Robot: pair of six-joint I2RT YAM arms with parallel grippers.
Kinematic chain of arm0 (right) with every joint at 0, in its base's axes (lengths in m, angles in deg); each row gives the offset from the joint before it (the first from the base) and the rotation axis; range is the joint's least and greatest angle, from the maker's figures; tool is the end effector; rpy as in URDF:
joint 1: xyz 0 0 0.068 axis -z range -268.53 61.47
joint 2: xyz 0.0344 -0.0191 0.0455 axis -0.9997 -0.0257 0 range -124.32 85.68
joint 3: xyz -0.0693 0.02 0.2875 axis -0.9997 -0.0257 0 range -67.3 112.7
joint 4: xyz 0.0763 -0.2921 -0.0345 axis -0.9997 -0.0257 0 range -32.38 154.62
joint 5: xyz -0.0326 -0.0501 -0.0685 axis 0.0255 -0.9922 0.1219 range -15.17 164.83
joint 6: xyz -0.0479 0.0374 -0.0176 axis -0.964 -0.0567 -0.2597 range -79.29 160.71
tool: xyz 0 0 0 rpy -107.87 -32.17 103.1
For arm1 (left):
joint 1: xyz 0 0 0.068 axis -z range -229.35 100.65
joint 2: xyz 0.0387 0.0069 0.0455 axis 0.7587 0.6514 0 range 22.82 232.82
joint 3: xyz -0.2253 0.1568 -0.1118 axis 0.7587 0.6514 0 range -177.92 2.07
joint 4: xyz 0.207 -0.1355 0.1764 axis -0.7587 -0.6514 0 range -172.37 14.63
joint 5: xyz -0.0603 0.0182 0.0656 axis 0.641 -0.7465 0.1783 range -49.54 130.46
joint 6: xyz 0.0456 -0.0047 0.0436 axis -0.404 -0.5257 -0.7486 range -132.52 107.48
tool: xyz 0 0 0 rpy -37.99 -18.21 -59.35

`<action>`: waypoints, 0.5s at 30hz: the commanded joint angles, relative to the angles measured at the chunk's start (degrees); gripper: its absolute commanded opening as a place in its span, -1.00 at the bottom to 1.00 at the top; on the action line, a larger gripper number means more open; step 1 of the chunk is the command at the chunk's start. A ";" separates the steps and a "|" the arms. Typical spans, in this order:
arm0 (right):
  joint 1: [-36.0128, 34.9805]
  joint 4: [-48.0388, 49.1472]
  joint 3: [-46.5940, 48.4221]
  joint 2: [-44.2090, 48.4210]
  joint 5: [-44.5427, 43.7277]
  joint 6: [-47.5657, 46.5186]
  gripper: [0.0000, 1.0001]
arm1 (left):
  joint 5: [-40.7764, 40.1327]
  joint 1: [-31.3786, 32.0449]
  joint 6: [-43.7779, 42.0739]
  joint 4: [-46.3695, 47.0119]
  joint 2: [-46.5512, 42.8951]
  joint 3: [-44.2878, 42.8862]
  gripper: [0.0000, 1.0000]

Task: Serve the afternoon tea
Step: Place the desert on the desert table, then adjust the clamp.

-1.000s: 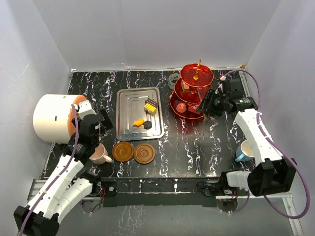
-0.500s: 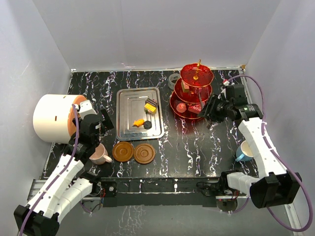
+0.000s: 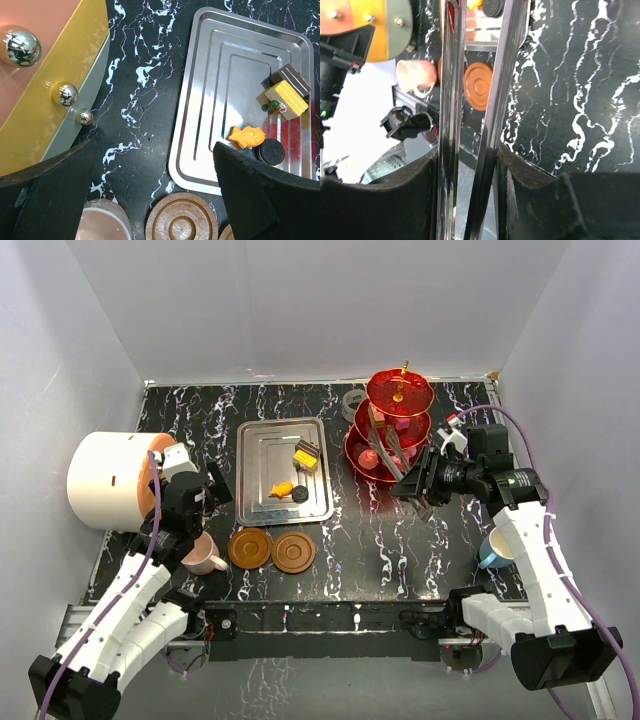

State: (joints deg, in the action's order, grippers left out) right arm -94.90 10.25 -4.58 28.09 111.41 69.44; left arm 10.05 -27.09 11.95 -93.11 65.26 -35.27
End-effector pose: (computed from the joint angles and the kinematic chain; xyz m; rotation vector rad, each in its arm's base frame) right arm 0.2180 0.0536 0.3569 0.1800 2.4649 1.0480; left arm 0.2019 -0.0561 0.2971 -0.3758 1.8747 -0.0261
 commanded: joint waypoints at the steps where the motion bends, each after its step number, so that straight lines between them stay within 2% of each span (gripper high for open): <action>1: 0.05 1.18 0.55 0.45 9.48 -2.17 -0.27 | -0.17 0.20 -0.47 0.80 -0.31 -0.60 0.97; 5: -0.51 1.11 0.76 -1.44 13.26 -4.12 -0.27 | -0.04 0.17 -0.56 0.71 -0.33 -0.69 0.97; 10: -6.61 1.54 4.35 -4.10 8.36 -4.46 -0.26 | 1.91 0.15 0.96 1.31 -0.26 -0.45 0.97; 13: -16.16 4.18 6.74 -7.24 0.37 -2.04 -0.24 | 11.47 0.15 7.00 1.13 0.70 -3.74 0.97; 15: -19.82 5.86 8.09 -9.64 -3.87 -0.78 -0.24 | 20.42 0.15 12.47 3.38 1.74 -6.71 0.97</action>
State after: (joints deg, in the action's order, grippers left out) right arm -108.01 9.96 -1.45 21.03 115.45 66.86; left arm 15.93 -27.09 15.51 -92.98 65.85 -36.05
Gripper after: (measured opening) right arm 0.381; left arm 0.986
